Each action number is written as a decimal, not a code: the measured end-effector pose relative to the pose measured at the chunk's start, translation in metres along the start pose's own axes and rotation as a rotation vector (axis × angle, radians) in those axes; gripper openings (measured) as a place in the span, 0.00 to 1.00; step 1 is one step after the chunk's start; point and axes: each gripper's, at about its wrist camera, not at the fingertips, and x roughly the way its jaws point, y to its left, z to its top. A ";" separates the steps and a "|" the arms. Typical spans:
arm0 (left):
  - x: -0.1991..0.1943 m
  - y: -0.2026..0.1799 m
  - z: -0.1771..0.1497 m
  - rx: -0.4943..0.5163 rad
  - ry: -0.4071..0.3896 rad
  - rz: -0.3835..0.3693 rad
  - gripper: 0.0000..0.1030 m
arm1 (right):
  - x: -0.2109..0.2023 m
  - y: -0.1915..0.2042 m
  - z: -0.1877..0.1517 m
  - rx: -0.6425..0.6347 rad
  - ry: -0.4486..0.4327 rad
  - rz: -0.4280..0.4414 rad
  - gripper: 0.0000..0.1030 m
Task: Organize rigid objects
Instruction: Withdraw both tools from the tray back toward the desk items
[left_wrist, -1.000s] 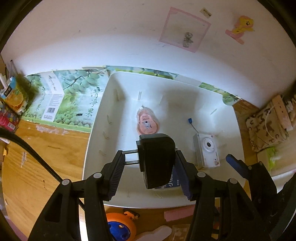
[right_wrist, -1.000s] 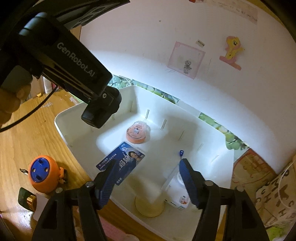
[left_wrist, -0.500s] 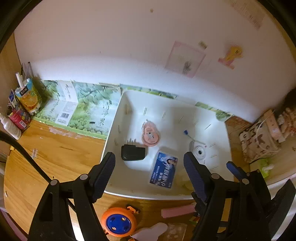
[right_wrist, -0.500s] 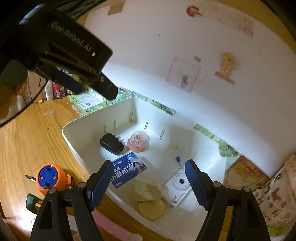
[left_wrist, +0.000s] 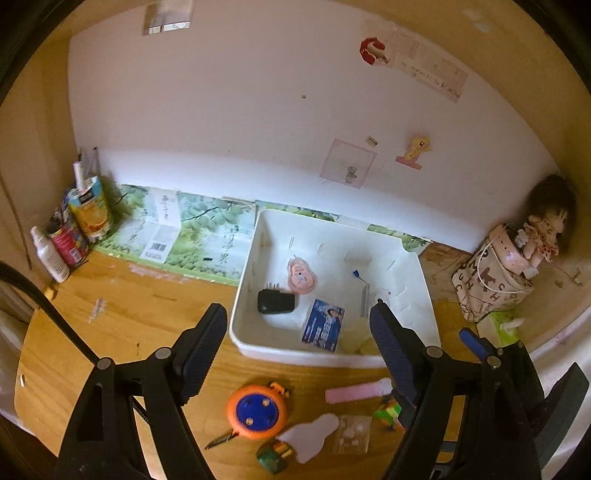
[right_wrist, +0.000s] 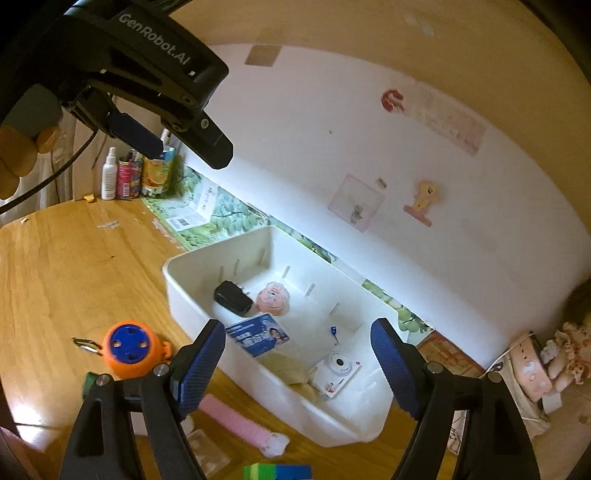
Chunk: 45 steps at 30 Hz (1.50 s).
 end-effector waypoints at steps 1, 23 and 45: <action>-0.005 0.002 -0.004 -0.001 -0.002 -0.003 0.80 | -0.007 0.005 -0.001 -0.002 -0.002 0.000 0.79; -0.057 0.045 -0.131 0.008 0.147 -0.024 0.82 | -0.096 0.105 -0.051 0.153 0.111 0.038 0.79; -0.004 0.035 -0.182 -0.081 0.386 0.021 0.82 | -0.079 0.061 -0.112 0.263 0.296 0.082 0.79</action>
